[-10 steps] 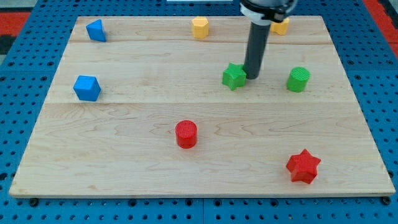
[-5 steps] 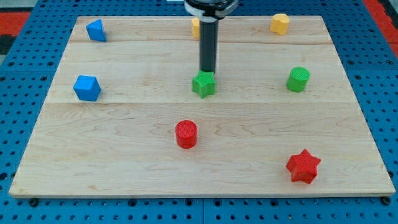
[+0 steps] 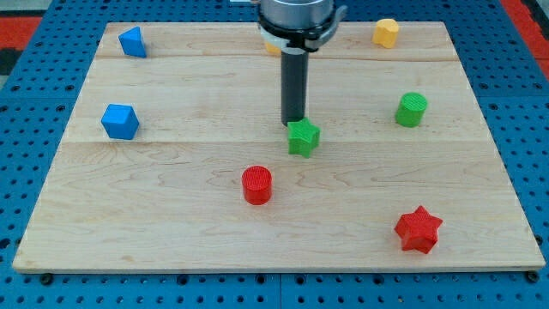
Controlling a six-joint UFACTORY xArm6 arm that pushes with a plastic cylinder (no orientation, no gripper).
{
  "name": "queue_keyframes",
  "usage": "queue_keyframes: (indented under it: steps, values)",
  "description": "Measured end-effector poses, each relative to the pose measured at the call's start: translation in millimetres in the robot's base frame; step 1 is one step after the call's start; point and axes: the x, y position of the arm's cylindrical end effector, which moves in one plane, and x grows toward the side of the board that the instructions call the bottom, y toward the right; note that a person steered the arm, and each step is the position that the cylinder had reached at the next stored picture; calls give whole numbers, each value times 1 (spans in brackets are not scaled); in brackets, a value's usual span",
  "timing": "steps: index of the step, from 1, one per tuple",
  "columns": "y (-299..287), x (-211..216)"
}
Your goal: Move the green star to the bottom left of the red circle
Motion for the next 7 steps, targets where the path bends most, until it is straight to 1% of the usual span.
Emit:
queue_keyframes:
  steps: [1,4,5,6,7]
  values:
    - [25,24]
    - [33,123]
    - [22,153]
    - [-17,172]
    - [-62,172]
